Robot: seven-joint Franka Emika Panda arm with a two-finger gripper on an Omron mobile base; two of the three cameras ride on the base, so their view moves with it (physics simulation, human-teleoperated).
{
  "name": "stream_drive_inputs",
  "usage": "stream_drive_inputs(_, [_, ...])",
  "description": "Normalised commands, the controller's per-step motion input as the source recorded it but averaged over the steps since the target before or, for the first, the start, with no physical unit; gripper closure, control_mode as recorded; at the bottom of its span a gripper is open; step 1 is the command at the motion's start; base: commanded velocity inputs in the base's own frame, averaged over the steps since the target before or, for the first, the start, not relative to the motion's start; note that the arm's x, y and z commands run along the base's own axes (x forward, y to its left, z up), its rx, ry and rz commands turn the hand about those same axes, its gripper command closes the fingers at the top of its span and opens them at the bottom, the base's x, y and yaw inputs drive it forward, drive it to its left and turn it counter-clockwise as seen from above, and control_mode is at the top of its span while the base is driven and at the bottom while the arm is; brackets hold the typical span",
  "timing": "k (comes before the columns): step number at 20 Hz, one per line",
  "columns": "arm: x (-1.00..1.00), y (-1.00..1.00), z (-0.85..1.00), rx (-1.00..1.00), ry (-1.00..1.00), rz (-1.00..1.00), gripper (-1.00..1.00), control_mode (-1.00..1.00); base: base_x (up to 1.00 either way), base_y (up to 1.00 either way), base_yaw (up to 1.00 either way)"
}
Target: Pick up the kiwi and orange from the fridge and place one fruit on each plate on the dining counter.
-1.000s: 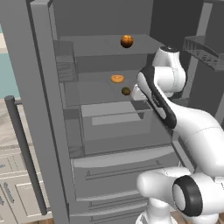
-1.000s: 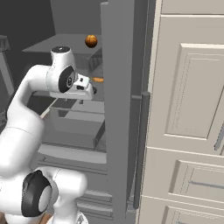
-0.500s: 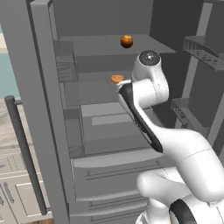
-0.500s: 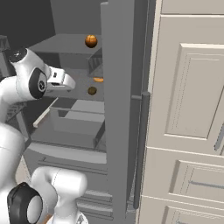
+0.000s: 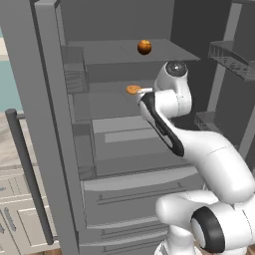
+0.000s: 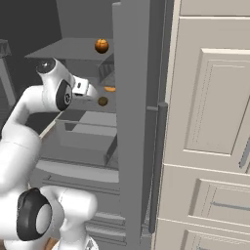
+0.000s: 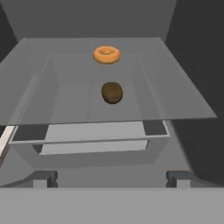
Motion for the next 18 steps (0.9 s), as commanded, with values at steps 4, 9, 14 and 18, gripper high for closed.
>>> stream_drive_inputs(4, [0.52,-0.2,0.0,0.0,0.09,0.02,-1.0,-1.0,0.0,0.0,0.0])
stream_drive_inputs(9, [0.49,-0.09,-0.1,0.0,0.05,0.04,-1.0,-1.0,0.0,0.0,0.0])
stream_drive_inputs(14, [0.29,-0.01,-0.23,0.0,0.01,0.04,-1.0,-1.0,0.0,0.0,0.0])
stream_drive_inputs(18, [0.12,0.0,-0.33,-0.01,0.0,0.04,-1.0,-1.0,0.0,0.0,0.0])
